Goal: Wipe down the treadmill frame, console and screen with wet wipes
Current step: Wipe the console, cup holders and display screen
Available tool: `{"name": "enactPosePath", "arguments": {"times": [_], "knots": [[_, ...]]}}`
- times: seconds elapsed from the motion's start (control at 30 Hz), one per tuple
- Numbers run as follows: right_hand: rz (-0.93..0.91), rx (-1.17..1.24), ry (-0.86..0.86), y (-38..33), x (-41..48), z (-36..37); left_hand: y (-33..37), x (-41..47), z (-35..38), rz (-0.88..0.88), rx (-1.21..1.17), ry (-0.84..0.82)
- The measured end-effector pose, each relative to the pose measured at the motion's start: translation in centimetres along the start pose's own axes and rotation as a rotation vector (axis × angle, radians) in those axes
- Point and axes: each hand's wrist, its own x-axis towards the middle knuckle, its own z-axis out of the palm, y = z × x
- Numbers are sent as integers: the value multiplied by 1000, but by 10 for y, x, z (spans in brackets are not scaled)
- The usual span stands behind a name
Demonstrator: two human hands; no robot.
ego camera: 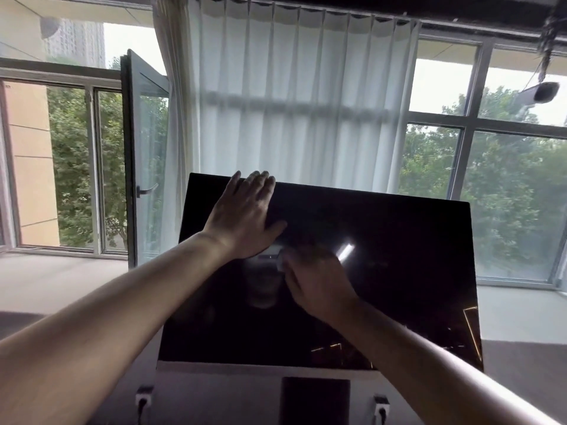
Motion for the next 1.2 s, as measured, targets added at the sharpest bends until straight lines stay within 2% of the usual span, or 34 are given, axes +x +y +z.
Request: {"name": "enactPosePath", "arguments": {"times": [0.07,0.13,0.2,0.3,0.4,0.47,0.6,0.67,0.77,0.83,0.9,1.0,1.1,1.13,1.2], "knots": [[-193,-40,-143,0,-36,4,0,-16,1,9,-17,11],[-279,-202,-166,19,-44,-1,1,-40,4,25,-2,57],[-181,-317,-73,36,-28,-10,3,-64,6,29,3,91],[84,-362,126,42,15,-21,11,-87,10,31,-34,95],[185,-235,126,19,30,-14,21,-102,16,41,-51,98],[52,-175,40,-2,9,-2,23,-114,18,4,-70,64],[-371,-152,-129,-9,-56,5,25,-140,22,1,-71,-74],[-293,-183,-121,10,-50,-2,29,-150,24,35,-74,-101],[66,-220,72,31,-6,-16,33,-160,28,111,-4,-187],[165,-219,145,25,12,-17,38,-162,28,140,49,-247],[114,-155,106,7,5,-7,43,-163,25,135,90,-309],[-141,0,-120,-17,-42,6,45,-168,27,69,117,-345],[-318,-55,-224,-7,-69,2,45,-174,29,28,139,-376],[-285,-77,-186,3,-63,-2,45,-175,30,18,143,-383],[-85,-105,-44,18,-35,-11,43,-177,31,-13,139,-401]]}}
